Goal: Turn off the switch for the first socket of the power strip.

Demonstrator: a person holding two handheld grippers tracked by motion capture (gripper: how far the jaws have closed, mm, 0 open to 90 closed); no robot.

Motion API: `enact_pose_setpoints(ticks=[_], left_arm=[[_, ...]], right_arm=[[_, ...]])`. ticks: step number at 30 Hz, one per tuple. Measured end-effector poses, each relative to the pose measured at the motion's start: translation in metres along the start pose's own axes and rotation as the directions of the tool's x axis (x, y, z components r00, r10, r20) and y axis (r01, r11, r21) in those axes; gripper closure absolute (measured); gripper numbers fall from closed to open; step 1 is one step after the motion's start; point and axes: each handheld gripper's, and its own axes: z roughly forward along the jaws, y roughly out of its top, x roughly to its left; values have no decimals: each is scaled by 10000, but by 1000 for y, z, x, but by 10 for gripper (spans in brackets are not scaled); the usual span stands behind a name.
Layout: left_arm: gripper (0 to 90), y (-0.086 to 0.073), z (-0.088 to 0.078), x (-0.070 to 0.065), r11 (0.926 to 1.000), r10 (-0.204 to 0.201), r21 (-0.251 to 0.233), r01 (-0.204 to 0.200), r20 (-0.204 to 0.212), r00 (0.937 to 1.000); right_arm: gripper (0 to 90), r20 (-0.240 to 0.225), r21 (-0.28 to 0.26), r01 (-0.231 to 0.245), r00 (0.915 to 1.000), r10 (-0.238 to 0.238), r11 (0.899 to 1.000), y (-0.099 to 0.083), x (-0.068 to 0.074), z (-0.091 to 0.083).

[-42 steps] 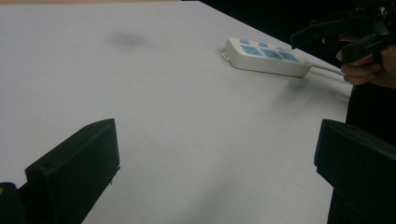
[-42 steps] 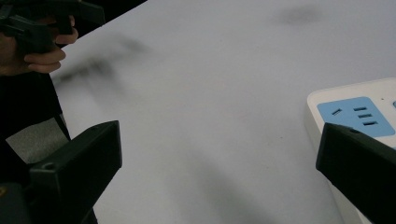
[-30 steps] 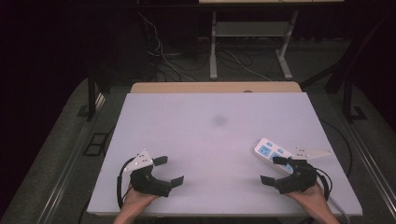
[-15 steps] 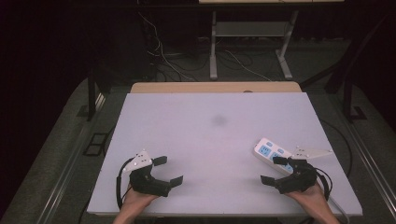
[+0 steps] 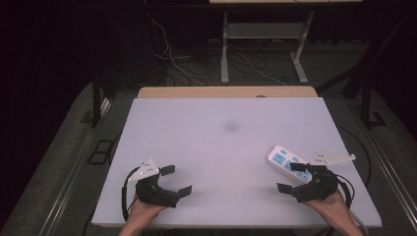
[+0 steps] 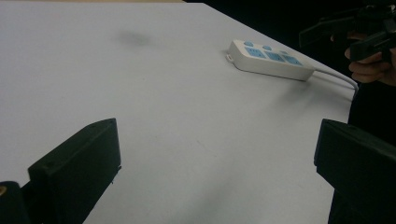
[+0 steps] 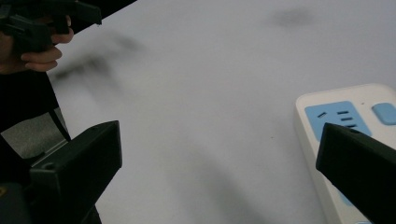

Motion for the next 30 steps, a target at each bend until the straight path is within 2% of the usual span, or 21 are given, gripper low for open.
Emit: enact_pose_setpoints(ticks=[9, 30], left_arm=[[0, -1, 0, 1, 10000, -17, 32, 17, -2, 10000], [0, -1, 0, 1, 10000, -76, 34, 76, 30, 10000]], right_arm=[[1, 163, -108, -31, 9999, 33, 9999, 8, -7, -13], [1, 691, 395, -43, 9976, 16, 9992, 14, -22, -30]])
